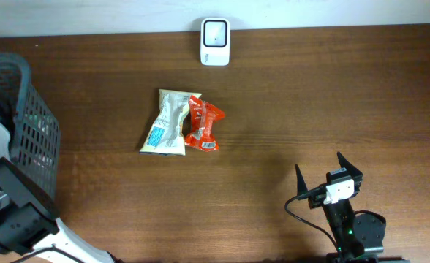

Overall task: Scan the item barcode
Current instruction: 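Take the small orange box from the basket and set it right of bags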

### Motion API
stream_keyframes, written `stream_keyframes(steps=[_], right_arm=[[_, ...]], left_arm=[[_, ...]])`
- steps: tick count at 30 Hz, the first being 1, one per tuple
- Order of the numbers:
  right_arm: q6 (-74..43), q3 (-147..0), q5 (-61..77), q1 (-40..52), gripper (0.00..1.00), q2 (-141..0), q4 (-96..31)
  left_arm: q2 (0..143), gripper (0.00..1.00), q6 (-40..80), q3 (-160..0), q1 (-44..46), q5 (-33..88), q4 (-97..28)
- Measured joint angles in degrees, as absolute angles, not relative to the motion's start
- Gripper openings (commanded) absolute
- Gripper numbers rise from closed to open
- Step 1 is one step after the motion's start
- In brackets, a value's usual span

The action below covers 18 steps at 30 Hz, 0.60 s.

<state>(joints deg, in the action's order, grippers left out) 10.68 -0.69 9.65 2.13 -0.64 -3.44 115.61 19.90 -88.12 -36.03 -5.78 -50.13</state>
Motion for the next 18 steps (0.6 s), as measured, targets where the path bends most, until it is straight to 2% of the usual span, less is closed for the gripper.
stream_keyframes(steps=[4, 6, 9, 12, 18], right_arm=[[10.7, -0.69, 9.65, 2.13, 0.98, -0.64, -3.44], [10.66, -0.69, 9.65, 2.13, 0.99, -0.64, -3.44], [10.66, -0.69, 9.65, 2.13, 0.98, -0.64, -3.44], [10.68, -0.69, 9.65, 2.13, 0.99, -0.64, -3.44], [10.68, -0.69, 9.65, 2.13, 0.98, -0.64, -3.44]], left_arm=[[111.18, 0.0, 19.9, -95.72, -36.03, -5.76, -55.7], [102.94, 0.0, 19.9, -102.19, -35.79, -5.78, -58.26], [93.54, 0.0, 19.9, -103.53, -32.29, -5.43, -59.42], [88.2, 0.0, 19.46, -104.6, -19.9, -4.08, -59.4], [95.04, 0.0, 17.5, -104.44, 7.62, -3.73, -58.35]])
